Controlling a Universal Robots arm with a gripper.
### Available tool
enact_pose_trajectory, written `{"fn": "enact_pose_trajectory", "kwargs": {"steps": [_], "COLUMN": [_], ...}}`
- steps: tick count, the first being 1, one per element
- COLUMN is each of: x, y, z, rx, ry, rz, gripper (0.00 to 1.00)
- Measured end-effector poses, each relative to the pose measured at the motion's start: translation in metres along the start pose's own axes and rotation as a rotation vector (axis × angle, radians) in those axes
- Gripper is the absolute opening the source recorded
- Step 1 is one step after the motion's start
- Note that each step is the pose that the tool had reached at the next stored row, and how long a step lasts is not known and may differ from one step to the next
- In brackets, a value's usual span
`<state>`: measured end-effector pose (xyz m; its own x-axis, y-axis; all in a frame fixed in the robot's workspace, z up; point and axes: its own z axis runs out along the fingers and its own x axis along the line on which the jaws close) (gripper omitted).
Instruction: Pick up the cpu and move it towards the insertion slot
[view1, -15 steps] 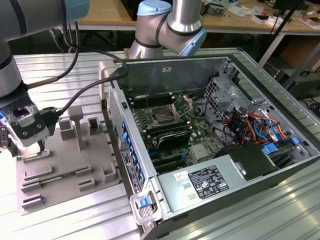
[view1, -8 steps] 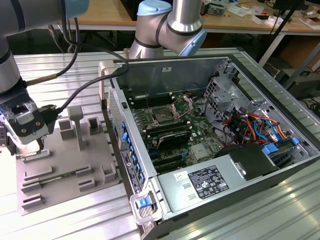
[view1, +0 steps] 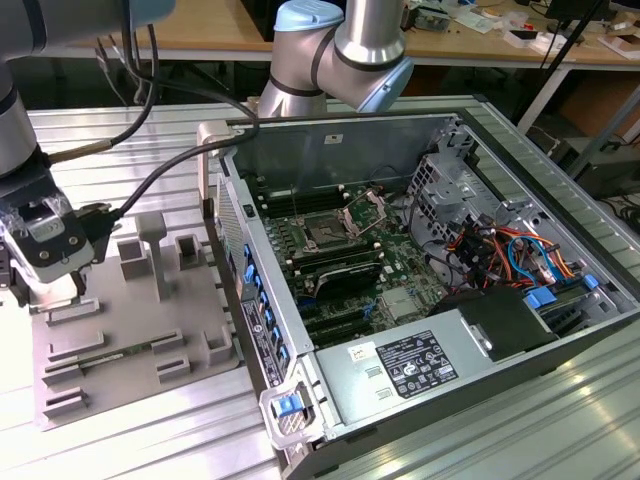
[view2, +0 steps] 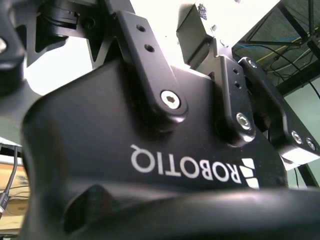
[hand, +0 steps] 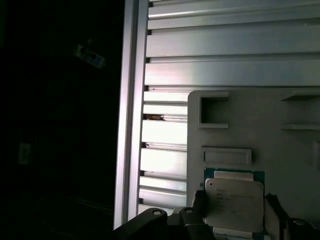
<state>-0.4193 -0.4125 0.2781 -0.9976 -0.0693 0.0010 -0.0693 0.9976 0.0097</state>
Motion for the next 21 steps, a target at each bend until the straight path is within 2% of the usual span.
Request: {"fn": "enact_pose_trajectory", "kwargs": {"steps": [12,21], "x": [0.0,0.0], "y": [0.0001,0.0002], "z": [-0.0122,-0.019], "rx": [-0.0001,-0.0001], "ry": [-0.0001,-0.0001], "rz": [0.0,0.0], "gripper": [0.53,0.53]}}
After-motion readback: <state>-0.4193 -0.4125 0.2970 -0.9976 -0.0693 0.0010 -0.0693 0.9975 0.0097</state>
